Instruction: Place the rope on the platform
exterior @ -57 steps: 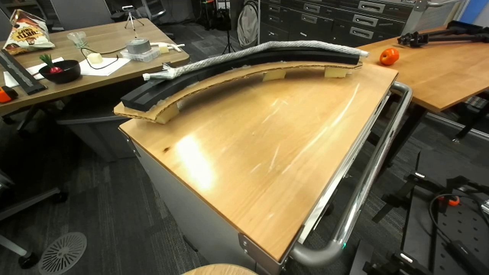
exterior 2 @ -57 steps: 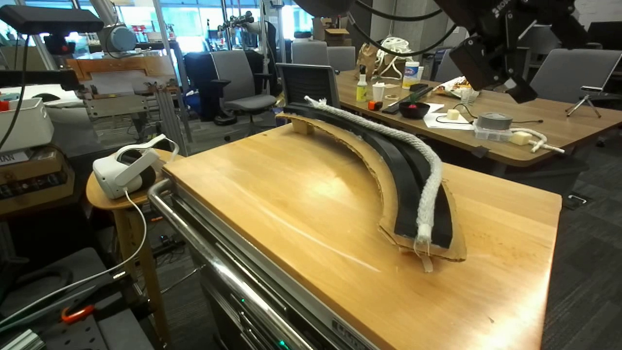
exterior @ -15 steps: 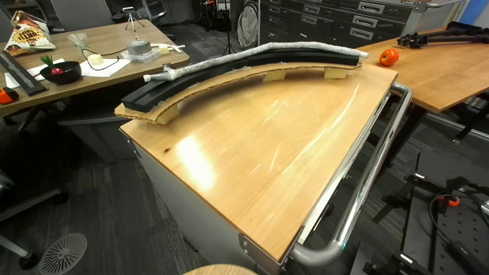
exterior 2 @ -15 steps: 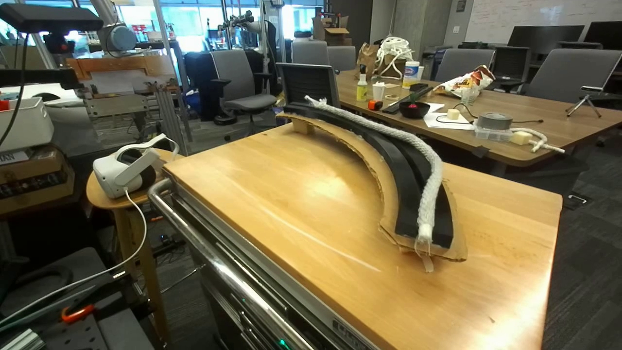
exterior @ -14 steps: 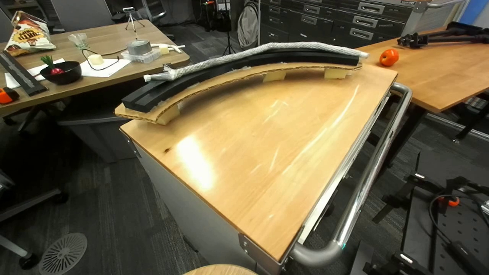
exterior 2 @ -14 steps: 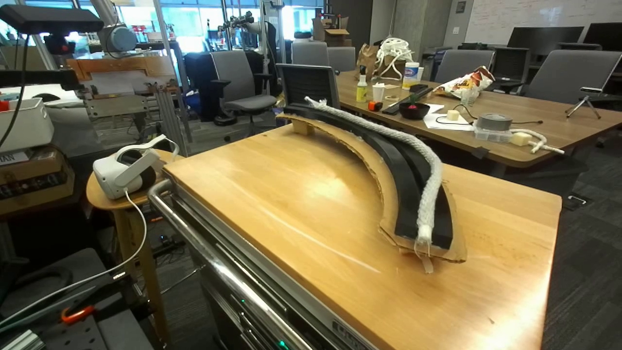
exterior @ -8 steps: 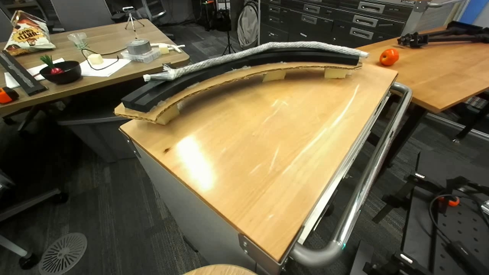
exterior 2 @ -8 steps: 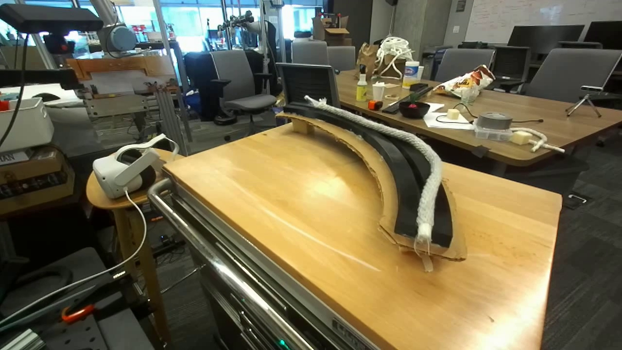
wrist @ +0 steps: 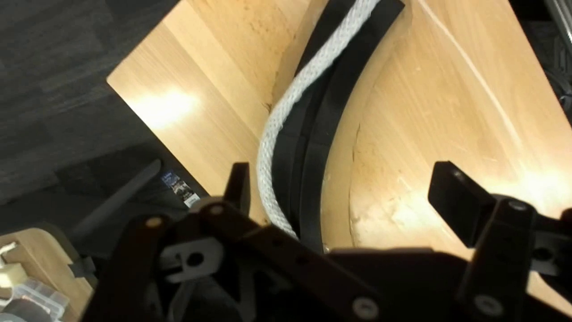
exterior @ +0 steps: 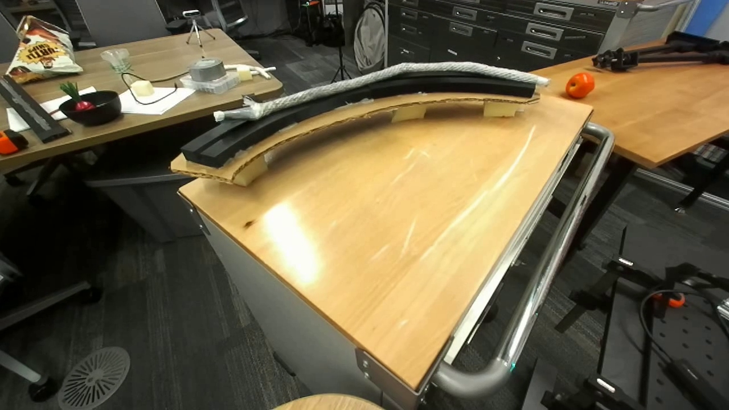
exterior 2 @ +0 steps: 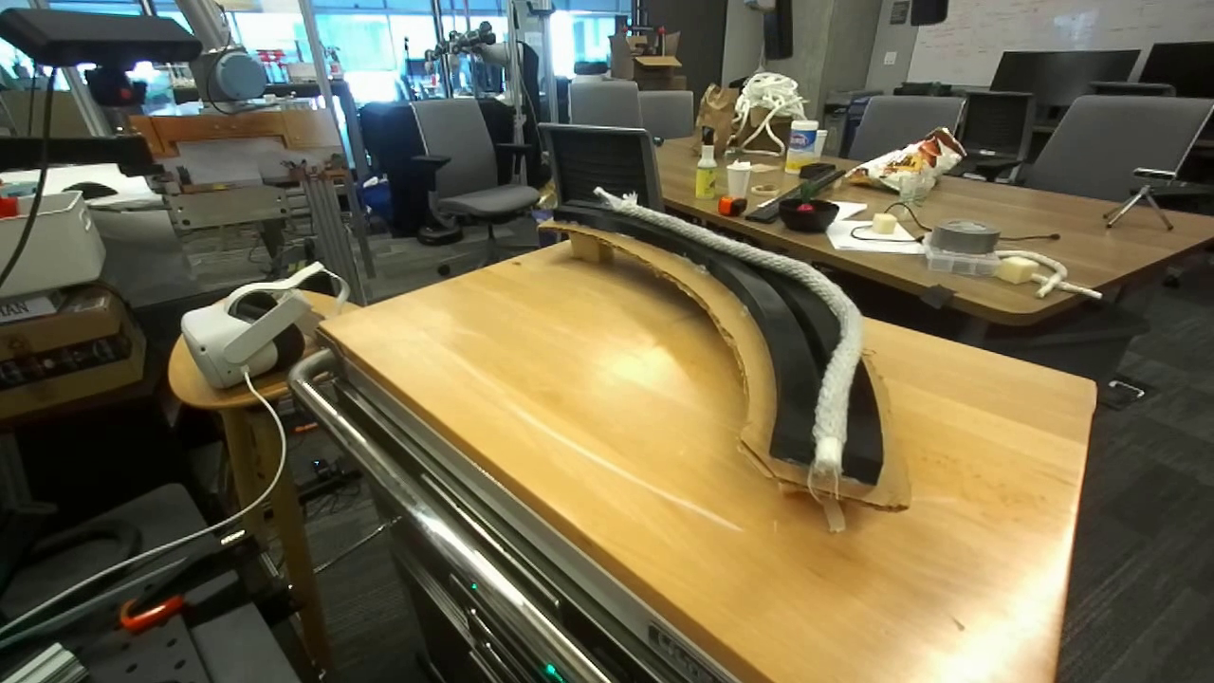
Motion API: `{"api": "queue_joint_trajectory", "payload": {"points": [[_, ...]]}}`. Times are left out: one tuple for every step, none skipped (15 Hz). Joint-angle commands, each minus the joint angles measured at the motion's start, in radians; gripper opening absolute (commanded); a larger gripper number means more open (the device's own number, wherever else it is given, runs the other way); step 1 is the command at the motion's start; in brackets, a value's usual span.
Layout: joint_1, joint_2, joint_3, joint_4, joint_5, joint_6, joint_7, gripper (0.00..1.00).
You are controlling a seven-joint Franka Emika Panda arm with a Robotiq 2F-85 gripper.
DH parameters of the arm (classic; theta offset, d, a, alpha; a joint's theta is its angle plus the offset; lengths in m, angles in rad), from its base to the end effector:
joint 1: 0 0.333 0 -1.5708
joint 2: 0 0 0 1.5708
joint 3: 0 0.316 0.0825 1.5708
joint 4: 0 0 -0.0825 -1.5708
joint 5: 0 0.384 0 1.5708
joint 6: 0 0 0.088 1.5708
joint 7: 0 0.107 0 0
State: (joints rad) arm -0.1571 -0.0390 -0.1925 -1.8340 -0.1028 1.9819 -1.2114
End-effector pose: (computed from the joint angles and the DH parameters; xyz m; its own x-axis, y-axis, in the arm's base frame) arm 0.5322 -0.2026 0.5581 0.6283 0.7777 -0.0222 0.7643 -0.6117 0.2042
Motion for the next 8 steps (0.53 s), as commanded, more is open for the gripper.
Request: {"api": "queue_joint_trajectory", "payload": {"points": [[0.002, 0.077, 0.014, 0.067, -0.011, -0.016, 0.074, 1.00], [0.002, 0.088, 0.017, 0.065, 0.078, 0.018, 0.072, 1.00], [-0.003, 0.047, 0.017, 0.017, 0.009, 0.003, 0.054, 1.00], [-0.004, 0.063, 0.020, 0.024, 0.040, 0.009, 0.057, 1.00], [-0.004, 0.076, 0.022, 0.030, 0.053, 0.011, 0.059, 1.00], [-0.001, 0.089, 0.026, 0.035, 0.048, 0.016, 0.067, 1.00], [0.003, 0.098, 0.029, 0.037, 0.031, 0.017, 0.085, 1.00], [0.006, 0.111, 0.033, 0.045, 0.017, 0.013, 0.089, 1.00]]}}
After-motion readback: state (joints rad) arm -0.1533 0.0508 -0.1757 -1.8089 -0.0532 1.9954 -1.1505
